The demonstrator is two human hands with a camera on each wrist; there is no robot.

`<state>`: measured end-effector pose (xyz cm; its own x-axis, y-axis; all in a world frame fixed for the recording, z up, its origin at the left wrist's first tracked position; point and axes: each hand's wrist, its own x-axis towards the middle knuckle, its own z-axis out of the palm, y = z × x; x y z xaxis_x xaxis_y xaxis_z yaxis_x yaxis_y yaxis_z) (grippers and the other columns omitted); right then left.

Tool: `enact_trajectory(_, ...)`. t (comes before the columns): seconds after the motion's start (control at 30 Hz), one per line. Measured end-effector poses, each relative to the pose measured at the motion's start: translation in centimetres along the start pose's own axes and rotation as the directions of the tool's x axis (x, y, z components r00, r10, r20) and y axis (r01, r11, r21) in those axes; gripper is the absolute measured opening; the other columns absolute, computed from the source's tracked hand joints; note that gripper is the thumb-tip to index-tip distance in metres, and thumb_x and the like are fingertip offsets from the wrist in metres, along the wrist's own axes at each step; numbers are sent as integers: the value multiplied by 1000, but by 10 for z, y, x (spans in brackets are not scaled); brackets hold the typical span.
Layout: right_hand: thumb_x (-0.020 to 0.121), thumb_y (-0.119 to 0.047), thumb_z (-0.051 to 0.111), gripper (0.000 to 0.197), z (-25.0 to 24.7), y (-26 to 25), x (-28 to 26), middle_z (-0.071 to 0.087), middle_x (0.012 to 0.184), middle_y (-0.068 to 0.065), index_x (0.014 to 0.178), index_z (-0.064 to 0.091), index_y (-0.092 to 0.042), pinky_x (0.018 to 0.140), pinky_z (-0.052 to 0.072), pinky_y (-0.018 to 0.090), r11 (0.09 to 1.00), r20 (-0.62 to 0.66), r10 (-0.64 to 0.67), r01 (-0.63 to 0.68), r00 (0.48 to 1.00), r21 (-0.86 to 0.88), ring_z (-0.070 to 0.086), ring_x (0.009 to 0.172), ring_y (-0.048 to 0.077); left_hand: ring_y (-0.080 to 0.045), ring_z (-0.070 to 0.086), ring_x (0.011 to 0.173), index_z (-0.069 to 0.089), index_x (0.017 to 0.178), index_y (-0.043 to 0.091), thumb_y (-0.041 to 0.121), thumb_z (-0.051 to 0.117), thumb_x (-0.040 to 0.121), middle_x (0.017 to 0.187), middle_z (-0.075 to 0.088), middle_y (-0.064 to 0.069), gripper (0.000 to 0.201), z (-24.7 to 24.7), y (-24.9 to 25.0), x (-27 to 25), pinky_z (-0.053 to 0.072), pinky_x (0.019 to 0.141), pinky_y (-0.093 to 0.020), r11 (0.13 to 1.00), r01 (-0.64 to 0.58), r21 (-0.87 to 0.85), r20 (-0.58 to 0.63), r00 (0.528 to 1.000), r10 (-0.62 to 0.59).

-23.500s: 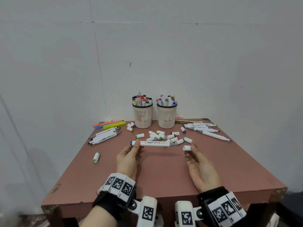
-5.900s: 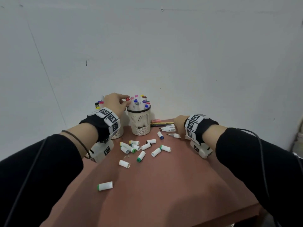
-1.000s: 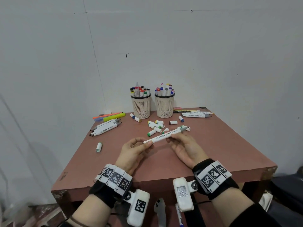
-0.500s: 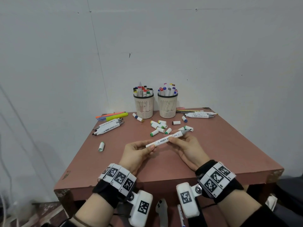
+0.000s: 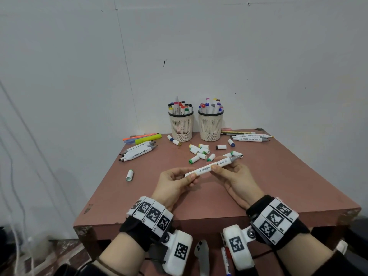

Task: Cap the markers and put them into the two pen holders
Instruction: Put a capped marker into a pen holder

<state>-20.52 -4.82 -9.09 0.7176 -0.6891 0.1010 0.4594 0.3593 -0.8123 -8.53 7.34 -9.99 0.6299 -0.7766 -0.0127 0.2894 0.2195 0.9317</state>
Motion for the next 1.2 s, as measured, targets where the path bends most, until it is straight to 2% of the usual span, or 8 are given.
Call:
enact_trajectory(0.13,48,-8,76,58,2,0,0,72,79,9,102,60,5,70,56,21,999,-24,-10,12,1000,52,70,76,14,-13,64,59,67,96,-2,-5,64,79,71,69,-13,17,3,1,-2,54,57,-18,999,-40,14,10,999,40)
enact_trajectory(0.27,81,10,58,22,3,-1,-1,69,87,14,104,59,7,74,58,26,999,-48,9,-6,999,52,70,78,18,-14,66,62,68,96,-1,-5,68,75,75,70,-13,22,4,3,-4,53,57,-19,997,-58,45,6,998,58)
enact_trajectory(0.47,84,9,53,29,7,-11,-8,68,98,19,110,60,0,76,58,25,995,63,99,-101,993,21,69,81,23,-12,62,53,64,94,-4,-12,62,78,67,69,-12,18,4,5,-2,53,52,-18,998,-40,-47,-51,998,38)
enact_trajectory(0.7,82,15,56,41,11,-70,13,67,108,20,119,58,-2,81,55,28,878,107,167,-98,980,-469,67,83,23,-10,63,51,59,89,-1,-11,55,85,62,68,-9,11,0,10,1,50,46,-17,962,-83,-261,-192,981,32)
enact_trajectory(0.8,81,12,62,40,11,-87,40,67,106,18,120,60,0,84,56,29,643,69,102,-12,992,-765,66,89,25,-10,63,51,59,89,-1,-8,56,86,62,69,-9,9,-1,11,3,49,45,-17,949,-93,-301,-236,971,20)
enact_trajectory(0.93,82,-2,64,35,8,-97,82,67,101,3,115,66,-15,80,47,20,-42,156,54,158,986,-987,59,90,13,-10,62,50,59,91,-1,-7,57,86,61,68,-8,8,-1,11,4,49,44,-18,945,-93,-313,-250,968,12)
enact_trajectory(1.0,84,-5,61,37,6,-95,100,66,107,3,119,64,-17,76,41,16,-255,177,120,202,977,-946,55,90,10,-11,62,51,60,91,-1,-6,57,86,62,68,-8,7,-1,11,4,49,44,-18,949,-87,-304,-250,968,9)
enact_trajectory(1.2,88,-5,56,42,6,-79,140,62,121,6,129,57,-17,83,40,20,-545,168,345,342,924,-766,56,108,18,-11,62,54,61,90,1,-4,57,87,66,68,-8,7,-1,11,6,50,46,-19,958,-62,-280,-218,976,-1)
